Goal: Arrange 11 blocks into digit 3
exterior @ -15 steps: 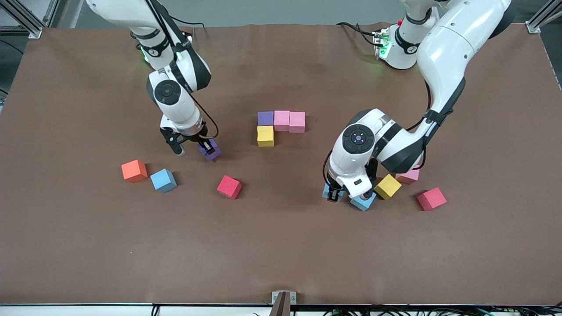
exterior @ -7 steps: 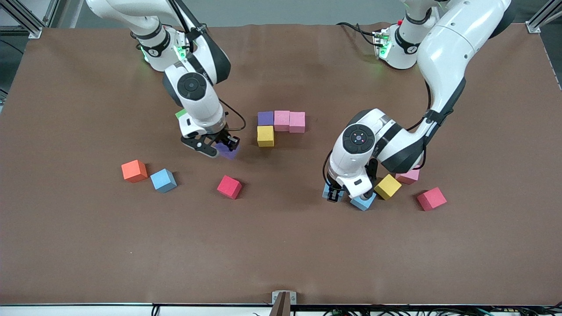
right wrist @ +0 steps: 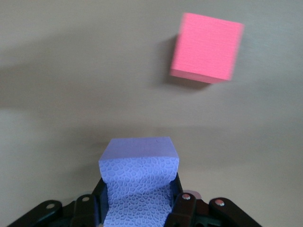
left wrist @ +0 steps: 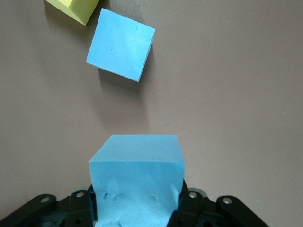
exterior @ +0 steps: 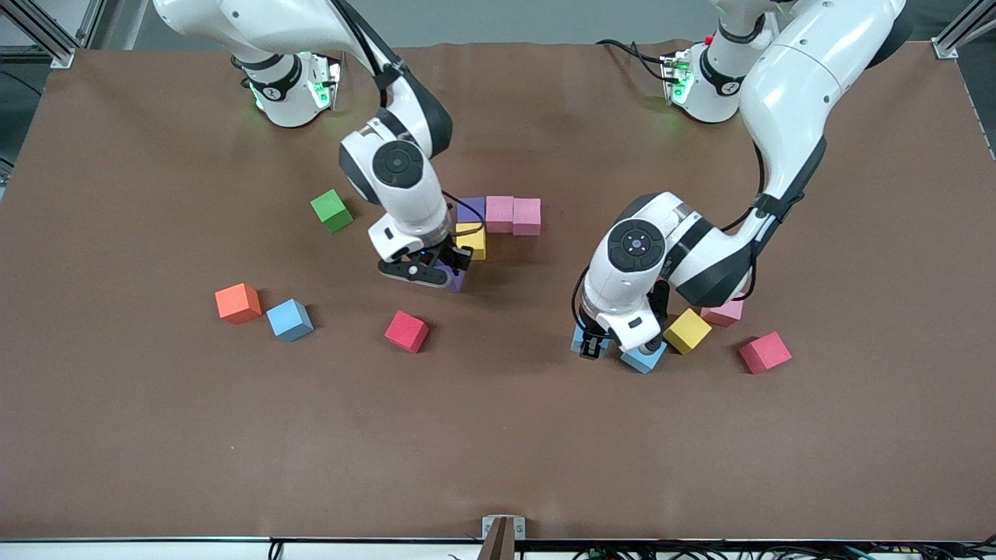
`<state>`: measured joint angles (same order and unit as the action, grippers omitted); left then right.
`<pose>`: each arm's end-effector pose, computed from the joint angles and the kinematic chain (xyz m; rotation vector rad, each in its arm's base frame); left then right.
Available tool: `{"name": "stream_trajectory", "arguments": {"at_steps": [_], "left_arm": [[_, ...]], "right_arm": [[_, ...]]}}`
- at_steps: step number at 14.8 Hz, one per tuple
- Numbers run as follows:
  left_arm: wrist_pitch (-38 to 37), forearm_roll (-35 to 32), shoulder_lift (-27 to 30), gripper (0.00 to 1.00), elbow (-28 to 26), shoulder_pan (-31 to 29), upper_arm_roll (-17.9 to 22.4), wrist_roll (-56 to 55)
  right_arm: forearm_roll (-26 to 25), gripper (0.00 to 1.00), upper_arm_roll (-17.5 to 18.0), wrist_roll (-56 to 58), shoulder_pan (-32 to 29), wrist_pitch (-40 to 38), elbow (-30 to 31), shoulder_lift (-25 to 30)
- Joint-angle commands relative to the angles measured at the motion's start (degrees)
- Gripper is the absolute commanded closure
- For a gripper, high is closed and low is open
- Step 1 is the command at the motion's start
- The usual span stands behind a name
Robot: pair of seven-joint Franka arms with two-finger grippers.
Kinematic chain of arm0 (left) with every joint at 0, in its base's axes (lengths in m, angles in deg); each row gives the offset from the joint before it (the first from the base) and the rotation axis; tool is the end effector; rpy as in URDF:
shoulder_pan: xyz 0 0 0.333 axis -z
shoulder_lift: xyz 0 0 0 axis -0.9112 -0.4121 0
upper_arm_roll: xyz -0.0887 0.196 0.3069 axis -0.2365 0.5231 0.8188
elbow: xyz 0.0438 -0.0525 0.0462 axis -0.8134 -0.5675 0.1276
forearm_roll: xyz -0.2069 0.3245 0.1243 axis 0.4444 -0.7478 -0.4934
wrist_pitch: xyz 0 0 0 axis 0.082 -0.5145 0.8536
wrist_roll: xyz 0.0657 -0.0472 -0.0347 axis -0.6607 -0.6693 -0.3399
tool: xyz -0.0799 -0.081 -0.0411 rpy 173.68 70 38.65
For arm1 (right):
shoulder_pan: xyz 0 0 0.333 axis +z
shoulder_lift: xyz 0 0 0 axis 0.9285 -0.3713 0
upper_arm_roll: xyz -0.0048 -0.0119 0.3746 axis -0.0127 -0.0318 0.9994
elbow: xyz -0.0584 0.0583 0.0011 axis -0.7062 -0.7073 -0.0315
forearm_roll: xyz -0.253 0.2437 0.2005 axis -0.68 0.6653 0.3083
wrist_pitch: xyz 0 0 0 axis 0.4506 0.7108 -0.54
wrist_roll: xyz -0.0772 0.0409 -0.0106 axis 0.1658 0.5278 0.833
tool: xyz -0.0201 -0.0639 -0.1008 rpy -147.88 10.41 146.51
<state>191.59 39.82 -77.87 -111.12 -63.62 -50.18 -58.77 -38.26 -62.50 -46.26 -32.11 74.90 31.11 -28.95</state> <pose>0.6669 -0.3754 0.3249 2.4309 1.8562 0.0748 0.5319 0.4456 0.3193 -3.0611 0.3132 -0.0683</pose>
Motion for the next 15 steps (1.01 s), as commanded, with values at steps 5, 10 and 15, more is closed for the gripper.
{"name": "stream_trajectory", "arguments": {"at_steps": [5, 10, 15], "left_arm": [[-0.63, 0.78, 1.09, 0.42, 0.14, 0.42, 0.08, -4.01], [-0.72, 0.69, 1.0, 0.43, 0.14, 0.42, 0.08, -8.49], [-0.54, 0.33, 0.91, 0.44, -0.38, 0.59, 0.08, -15.09]], "right_arm": [[-1.48, 0.99, -0.4, 6.46, 1.53, -4.08, -9.17, -7.02], [-3.49, 0.99, -0.48, 7.62, 3.2, -3.99, -6.63, -7.55], [-3.94, 0.99, -0.48, 7.62, 3.55, -4.08, -5.66, -7.81]]}}
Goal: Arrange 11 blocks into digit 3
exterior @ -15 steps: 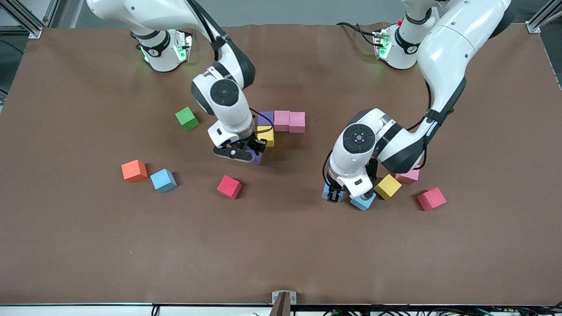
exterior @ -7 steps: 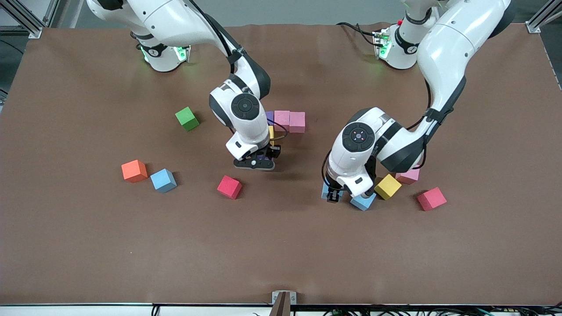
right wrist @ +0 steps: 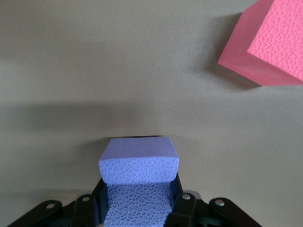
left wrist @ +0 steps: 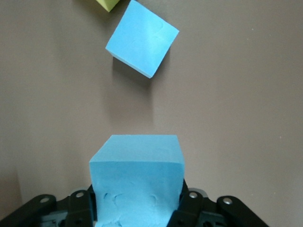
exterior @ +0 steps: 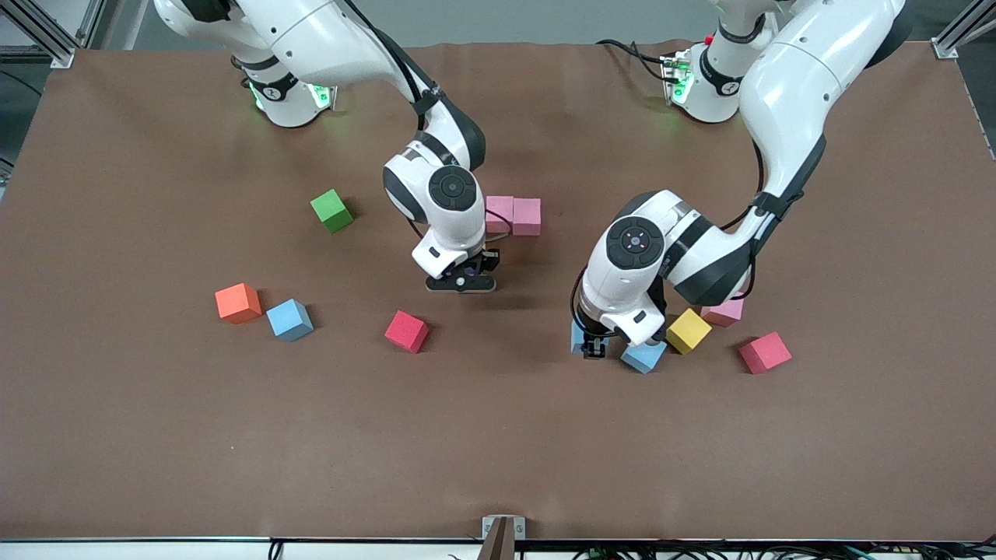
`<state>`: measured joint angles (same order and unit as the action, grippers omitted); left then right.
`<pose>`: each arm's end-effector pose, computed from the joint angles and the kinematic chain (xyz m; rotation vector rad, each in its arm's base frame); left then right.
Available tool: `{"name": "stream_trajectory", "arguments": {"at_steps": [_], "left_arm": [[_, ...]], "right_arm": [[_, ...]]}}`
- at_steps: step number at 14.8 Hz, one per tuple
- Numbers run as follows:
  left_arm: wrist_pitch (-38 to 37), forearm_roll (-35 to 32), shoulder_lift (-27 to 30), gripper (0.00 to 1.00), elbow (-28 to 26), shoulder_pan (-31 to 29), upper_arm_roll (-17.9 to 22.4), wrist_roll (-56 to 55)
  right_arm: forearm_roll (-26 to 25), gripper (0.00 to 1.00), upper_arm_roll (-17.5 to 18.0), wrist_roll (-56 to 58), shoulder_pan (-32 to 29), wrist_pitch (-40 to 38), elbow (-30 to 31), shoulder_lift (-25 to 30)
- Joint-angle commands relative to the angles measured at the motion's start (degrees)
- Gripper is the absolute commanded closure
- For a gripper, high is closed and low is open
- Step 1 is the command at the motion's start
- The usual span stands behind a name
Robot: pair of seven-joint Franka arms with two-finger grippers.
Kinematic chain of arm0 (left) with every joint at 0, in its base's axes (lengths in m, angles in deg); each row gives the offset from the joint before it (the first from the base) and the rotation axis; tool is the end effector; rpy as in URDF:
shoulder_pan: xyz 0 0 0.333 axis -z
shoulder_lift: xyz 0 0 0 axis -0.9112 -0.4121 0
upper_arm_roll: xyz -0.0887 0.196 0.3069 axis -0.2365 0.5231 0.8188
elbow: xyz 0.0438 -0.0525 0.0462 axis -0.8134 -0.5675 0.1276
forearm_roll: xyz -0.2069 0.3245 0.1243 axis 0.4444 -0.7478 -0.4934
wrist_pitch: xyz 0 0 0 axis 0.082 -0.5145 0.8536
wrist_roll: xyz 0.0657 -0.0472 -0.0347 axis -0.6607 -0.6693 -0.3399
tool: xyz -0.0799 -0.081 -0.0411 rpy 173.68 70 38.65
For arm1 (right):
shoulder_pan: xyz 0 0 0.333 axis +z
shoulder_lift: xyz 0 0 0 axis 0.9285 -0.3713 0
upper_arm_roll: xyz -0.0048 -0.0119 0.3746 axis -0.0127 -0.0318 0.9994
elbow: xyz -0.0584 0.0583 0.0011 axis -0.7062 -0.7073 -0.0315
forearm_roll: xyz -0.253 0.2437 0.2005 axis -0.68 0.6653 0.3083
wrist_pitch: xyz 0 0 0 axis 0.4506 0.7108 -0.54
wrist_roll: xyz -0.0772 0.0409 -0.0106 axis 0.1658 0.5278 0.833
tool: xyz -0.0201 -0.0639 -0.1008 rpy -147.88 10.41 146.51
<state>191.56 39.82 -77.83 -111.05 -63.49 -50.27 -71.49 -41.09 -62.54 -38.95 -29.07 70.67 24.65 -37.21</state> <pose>0.6660 -0.3776 0.3263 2.2087 2.1064 0.0601 0.5257 0.4849 0.2608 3.1106 0.0076 -0.0130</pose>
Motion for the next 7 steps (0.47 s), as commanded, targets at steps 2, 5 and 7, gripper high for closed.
{"name": "stream_trajectory", "arguments": {"at_steps": [2, 5, 7], "left_arm": [[-0.51, 0.69, 0.61, 0.43, -0.81, 1.16, 0.17, -4.39], [-0.51, 0.51, 0.6, 0.43, -2.83, 1.16, 0.17, -5.55], [-0.51, 0.51, 0.6, 0.42, -3.62, 1.86, 0.17, -5.64]], "right_arm": [[-1.11, 0.99, -0.45, 0.31, 0.5, 0.14, 0.81, 0.44], [-1.11, 0.99, -0.36, 0.14, 0.5, 0.49, 1.07, 0.35], [-1.11, 0.99, -0.36, -0.04, 0.5, 0.67, 1.07, 0.26]]}}
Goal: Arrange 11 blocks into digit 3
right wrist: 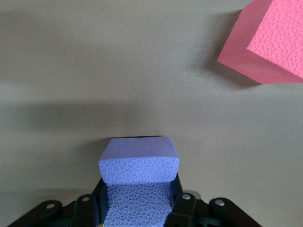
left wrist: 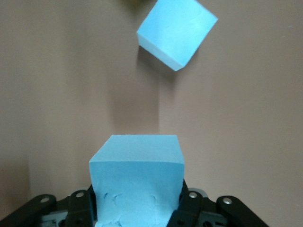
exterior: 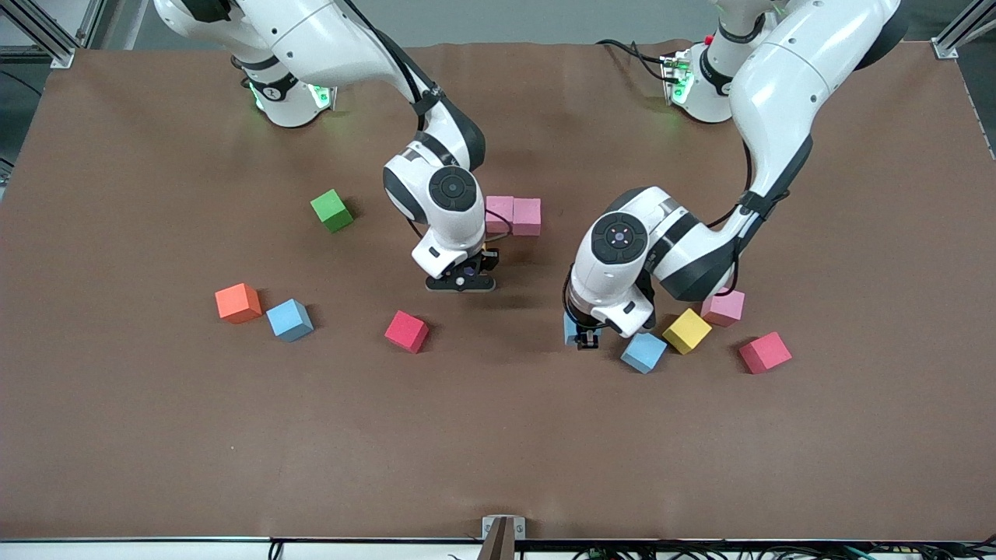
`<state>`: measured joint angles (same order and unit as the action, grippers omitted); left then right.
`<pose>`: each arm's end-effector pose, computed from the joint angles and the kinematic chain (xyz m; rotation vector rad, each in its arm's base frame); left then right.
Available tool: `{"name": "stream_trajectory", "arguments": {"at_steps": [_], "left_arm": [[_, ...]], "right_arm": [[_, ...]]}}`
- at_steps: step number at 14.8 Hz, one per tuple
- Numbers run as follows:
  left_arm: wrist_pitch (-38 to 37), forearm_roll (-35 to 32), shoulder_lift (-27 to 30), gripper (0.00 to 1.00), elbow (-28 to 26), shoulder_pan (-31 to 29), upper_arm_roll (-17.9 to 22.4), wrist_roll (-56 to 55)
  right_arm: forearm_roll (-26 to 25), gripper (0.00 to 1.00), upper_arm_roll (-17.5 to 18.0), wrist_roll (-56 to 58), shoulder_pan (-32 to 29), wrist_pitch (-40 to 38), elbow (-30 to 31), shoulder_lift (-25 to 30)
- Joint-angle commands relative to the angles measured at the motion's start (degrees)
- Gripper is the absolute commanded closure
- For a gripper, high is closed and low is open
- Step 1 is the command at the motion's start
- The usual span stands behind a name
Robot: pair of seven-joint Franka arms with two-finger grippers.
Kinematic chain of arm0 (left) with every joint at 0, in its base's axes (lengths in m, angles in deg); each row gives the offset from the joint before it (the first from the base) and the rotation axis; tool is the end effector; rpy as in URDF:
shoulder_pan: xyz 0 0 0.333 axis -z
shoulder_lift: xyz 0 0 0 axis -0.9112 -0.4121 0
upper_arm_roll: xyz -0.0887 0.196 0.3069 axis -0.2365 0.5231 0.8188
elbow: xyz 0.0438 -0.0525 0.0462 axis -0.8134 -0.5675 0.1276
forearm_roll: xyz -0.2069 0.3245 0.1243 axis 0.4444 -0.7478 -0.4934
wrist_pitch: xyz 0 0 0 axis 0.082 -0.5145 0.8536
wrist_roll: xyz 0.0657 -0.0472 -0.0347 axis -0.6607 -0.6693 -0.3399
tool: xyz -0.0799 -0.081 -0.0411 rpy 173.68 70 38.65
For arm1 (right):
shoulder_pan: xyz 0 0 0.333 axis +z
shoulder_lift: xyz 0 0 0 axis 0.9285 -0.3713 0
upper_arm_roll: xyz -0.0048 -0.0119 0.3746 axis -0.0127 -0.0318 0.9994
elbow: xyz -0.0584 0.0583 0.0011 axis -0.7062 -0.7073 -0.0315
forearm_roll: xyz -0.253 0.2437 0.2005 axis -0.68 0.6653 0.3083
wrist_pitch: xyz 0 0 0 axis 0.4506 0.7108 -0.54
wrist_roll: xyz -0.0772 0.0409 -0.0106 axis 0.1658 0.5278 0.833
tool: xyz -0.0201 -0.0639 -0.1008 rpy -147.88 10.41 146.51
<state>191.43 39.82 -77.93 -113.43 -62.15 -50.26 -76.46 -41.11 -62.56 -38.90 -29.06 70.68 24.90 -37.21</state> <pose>0.6434 -0.3937 0.3070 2.1870 2.1841 0.0387 0.5246 0.4840 0.2590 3.1074 0.0095 -0.0173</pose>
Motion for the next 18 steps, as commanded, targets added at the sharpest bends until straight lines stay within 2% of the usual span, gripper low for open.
{"name": "stream_trajectory", "arguments": {"at_steps": [1, 18], "left_arm": [[-0.21, 0.51, 0.71, 0.42, -1.5, 0.52, 0.15, -0.76], [0.93, 0.69, 0.89, 0.42, -3.79, 0.7, 0.06, -0.76]], "right_arm": [[-1.09, 0.99, -0.34, -0.09, 0.5, 0.75, 0.81, 0.18], [-0.38, 0.99, -0.25, -1.59, 1.73, 2.24, 0.9, -0.96]]}}
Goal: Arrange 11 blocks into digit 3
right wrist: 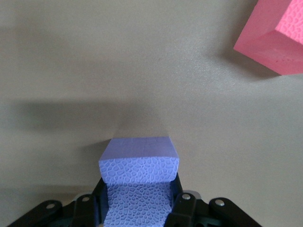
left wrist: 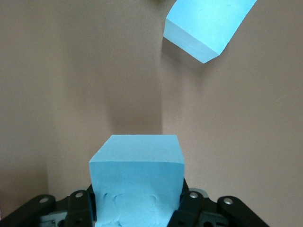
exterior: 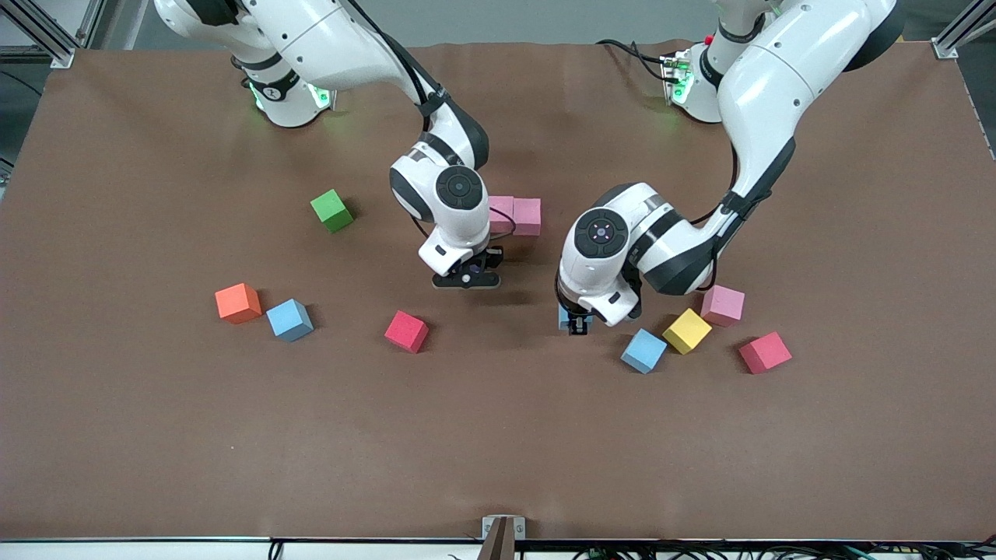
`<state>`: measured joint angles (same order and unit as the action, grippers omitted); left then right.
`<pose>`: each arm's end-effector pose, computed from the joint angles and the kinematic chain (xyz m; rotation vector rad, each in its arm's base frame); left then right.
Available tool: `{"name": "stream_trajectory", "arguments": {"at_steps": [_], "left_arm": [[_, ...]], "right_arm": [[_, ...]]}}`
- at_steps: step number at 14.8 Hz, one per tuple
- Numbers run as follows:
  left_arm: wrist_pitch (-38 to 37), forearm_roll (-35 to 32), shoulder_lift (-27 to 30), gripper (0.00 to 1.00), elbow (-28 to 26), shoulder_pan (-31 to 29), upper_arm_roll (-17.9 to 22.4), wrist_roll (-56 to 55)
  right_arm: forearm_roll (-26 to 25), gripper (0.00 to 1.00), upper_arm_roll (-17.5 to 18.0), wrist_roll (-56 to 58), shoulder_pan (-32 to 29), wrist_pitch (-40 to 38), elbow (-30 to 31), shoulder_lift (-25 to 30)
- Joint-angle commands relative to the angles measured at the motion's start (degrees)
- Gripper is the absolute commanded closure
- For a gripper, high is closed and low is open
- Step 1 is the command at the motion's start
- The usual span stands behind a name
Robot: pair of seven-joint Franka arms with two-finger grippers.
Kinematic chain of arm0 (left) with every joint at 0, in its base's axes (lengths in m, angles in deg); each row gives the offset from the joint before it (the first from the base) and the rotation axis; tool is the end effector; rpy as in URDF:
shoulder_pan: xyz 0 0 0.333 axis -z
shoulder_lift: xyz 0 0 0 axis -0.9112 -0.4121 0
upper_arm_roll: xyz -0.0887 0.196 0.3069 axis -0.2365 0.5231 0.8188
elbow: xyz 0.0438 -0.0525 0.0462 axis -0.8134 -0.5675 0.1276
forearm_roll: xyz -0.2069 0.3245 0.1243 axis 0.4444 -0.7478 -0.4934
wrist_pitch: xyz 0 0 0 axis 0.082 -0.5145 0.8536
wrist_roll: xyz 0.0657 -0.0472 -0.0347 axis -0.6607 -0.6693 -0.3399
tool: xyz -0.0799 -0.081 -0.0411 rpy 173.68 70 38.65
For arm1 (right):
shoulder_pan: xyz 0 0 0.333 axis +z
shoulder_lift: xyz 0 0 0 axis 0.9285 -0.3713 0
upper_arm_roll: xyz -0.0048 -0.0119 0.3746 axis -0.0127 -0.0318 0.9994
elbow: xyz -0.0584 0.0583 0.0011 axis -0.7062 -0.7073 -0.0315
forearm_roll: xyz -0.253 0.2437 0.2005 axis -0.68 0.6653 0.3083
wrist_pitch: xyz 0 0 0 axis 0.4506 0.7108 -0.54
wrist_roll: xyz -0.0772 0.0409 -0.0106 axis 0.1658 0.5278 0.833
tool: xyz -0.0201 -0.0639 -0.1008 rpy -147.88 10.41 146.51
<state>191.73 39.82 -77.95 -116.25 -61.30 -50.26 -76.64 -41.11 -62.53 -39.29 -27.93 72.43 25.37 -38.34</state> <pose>0.6212 -0.4039 0.2867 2.2498 2.1753 0.0223 0.5140 0.4944 0.2440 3.1113 0.0315 -0.0170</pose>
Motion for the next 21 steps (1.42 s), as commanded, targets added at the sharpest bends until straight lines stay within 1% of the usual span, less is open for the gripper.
{"name": "stream_trajectory", "arguments": {"at_steps": [1, 6, 21], "left_arm": [[0.63, 0.69, 0.9, 0.41, -0.97, -0.15, 0.06, -0.66], [0.98, 0.69, 0.9, 0.41, -0.89, -0.15, 0.06, -0.58], [1.25, 0.69, 1.08, 0.4, -0.62, -0.15, 0.06, -0.49]], "right_arm": [[-0.3, 0.99, -0.27, -1.2, 0.59, 0.5, 0.44, 0.17], [-0.38, 0.99, -0.27, -1.2, 0.86, 0.58, 1.58, 0.17], [-0.3, 0.99, -0.27, -1.2, 0.86, -0.47, 1.58, 0.43]]}}
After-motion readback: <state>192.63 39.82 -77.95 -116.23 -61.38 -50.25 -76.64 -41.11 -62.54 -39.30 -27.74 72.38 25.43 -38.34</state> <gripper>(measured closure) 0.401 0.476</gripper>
